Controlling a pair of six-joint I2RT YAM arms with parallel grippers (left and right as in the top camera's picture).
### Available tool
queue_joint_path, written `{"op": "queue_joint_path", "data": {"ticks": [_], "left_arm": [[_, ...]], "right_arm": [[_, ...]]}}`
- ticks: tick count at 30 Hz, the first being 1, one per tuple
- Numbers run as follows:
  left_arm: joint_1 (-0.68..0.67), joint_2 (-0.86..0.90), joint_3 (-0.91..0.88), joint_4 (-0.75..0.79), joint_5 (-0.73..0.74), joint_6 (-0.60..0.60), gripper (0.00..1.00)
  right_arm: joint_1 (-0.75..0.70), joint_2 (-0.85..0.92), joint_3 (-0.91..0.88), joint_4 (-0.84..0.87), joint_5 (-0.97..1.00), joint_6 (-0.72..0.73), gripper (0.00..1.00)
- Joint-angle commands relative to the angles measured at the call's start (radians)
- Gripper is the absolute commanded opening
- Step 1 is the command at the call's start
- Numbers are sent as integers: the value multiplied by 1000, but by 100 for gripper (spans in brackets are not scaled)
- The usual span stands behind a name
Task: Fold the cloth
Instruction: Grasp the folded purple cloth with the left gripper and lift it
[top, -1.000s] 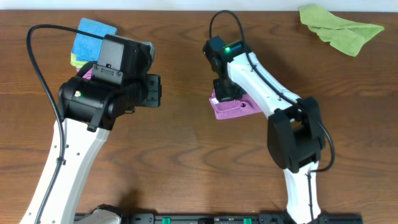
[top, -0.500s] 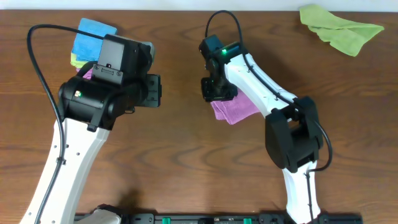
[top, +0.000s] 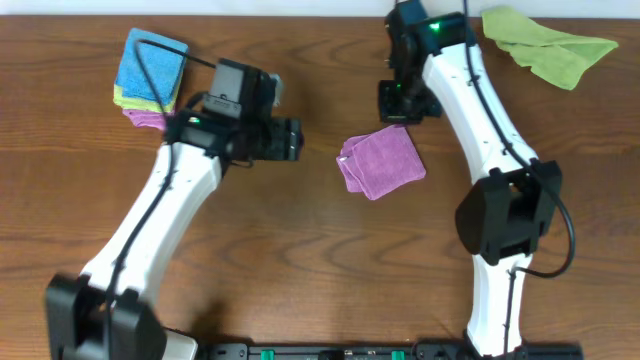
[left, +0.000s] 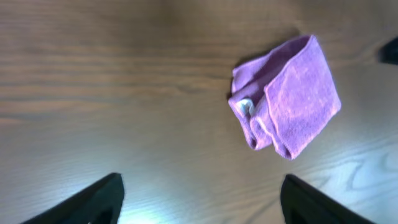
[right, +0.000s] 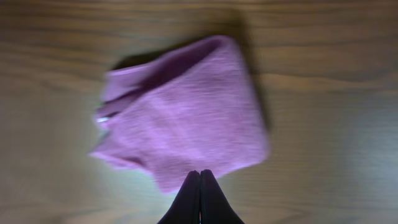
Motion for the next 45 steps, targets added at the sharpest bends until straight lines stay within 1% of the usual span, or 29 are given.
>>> {"op": "queue_joint_path", "data": {"ticks": [1,4,5,10,14,19,22,25,33,38,39,40,41,43,44,45], "left_arm": [[-10,50,-72,89,95,-64,88],[-43,99,-125,209,106,-101,97],[-58,116,-135,249,122,-107,95],[-117,198,-150,399,190,-142,95],[-129,270,-150,496,285,-175,95],[-129,337,-150,504,333,-193,95],[-130,357,-151,510,333,-194,95],[-130,371,-151,542,343,-224,95],[-138,468,-151,644,412,-314,95],[-142,486,-151,653,420,-328,95],[-142,486,-151,654,421,-328,98],[-142,486,-151,654,428,-328,93],[-142,486,-151,653,430,-328,73],[-138,486,-151,653,430,-330,19],[-134,486,-150,653,430,-341,6],[-129,486,-150,654,430,-351,6]], "right_arm": [[-40,-12,-46,7,81,-18,1],[-70,-12,-98,41,113,-18,2],[-81,-12,-118,55,113,-18,2],[-127,-12,-246,148,95,-19,2],[-172,-12,-356,238,30,-42,2],[-194,-12,-452,336,-60,-49,1],[-180,-12,-494,386,-96,-49,2],[-163,-12,-525,431,-117,-48,1],[-108,-12,-539,470,-216,-48,2],[-64,-12,-539,487,-218,-48,2],[-63,-12,-539,489,-216,-48,2],[-63,-12,-538,489,-216,-48,2],[-68,-12,-538,489,-214,-48,2],[-81,-12,-538,477,-213,-48,1],[-90,-12,-538,466,-209,-48,1],[-100,-12,-537,454,-198,-49,2]]}}
